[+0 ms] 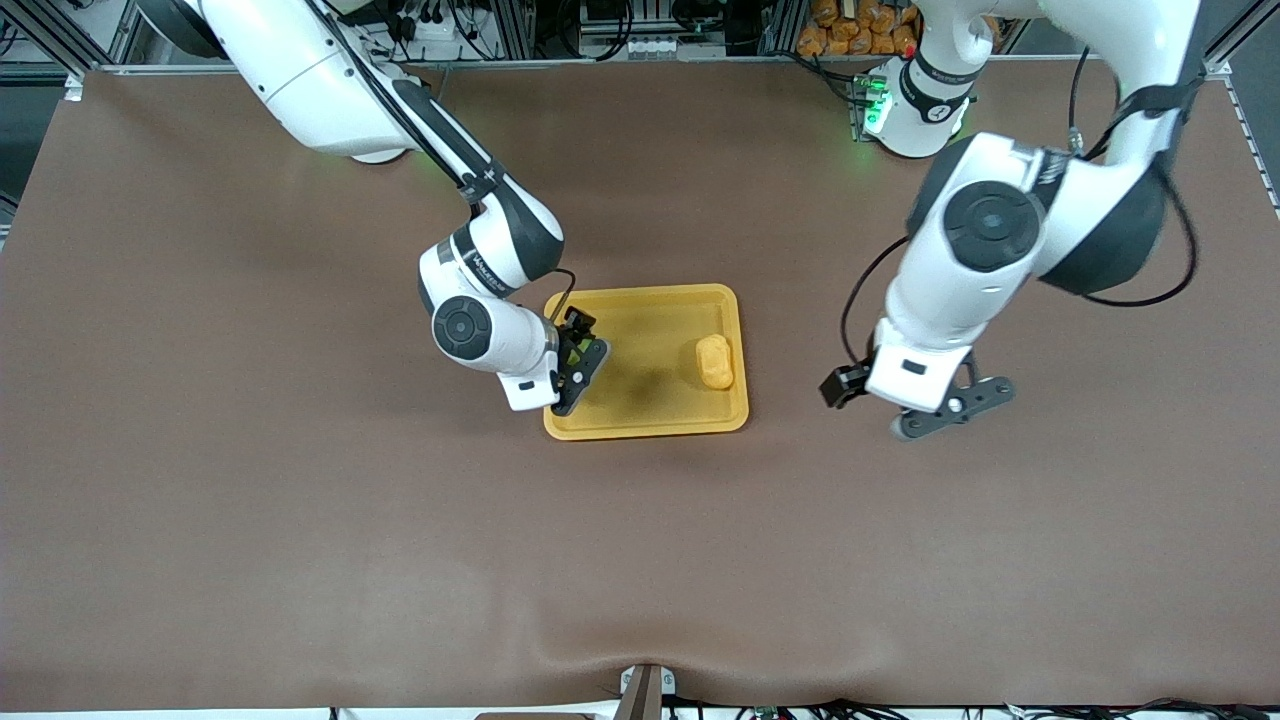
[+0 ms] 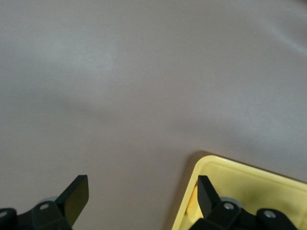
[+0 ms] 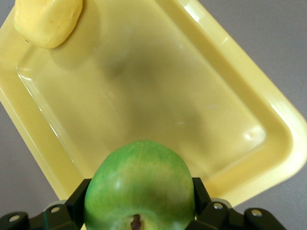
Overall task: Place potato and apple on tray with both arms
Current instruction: 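Lower the apple onto the tray while the left gripper withdraws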
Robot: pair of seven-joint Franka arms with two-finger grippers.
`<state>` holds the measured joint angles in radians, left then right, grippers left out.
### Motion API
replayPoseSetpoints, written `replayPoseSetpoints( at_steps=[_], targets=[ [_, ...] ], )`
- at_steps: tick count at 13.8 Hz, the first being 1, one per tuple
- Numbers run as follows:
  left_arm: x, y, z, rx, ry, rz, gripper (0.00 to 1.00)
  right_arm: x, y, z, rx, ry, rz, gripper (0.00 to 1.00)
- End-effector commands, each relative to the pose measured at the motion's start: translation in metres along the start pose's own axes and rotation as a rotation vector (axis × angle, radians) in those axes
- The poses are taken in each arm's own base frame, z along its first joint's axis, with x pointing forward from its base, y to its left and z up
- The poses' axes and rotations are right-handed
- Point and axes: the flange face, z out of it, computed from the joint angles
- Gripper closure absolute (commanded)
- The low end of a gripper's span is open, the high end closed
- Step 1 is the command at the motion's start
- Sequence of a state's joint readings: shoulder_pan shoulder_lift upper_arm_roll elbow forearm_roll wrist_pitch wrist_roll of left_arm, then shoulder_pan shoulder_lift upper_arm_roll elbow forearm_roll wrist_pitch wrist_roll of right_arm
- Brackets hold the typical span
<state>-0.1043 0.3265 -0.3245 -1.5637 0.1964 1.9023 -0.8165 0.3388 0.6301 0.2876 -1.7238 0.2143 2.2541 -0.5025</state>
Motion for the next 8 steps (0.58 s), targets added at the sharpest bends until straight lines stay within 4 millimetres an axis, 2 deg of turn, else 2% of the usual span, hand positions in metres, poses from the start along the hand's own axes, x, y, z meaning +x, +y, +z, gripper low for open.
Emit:
replayPoseSetpoints(
  at_steps=[1,6,8],
  targets=[
    [0.009,-0.04,-0.03,-0.014,-0.029,0.021,0.0,0.0,-0.004,-0.001,-0.008,0.008,0.006,0.0],
    [0.029,-0.117,-0.067,0.023,-0.077,0.098,0.0,0.0,-0.003,-0.007,-0.013,0.014,0.001,0.0],
    [0.034,-0.138,-0.094,0.047,-0.118,0.113,0.0,0.001,-0.003,-0.009,-0.014,0.015,0.0,0.0]
  ],
)
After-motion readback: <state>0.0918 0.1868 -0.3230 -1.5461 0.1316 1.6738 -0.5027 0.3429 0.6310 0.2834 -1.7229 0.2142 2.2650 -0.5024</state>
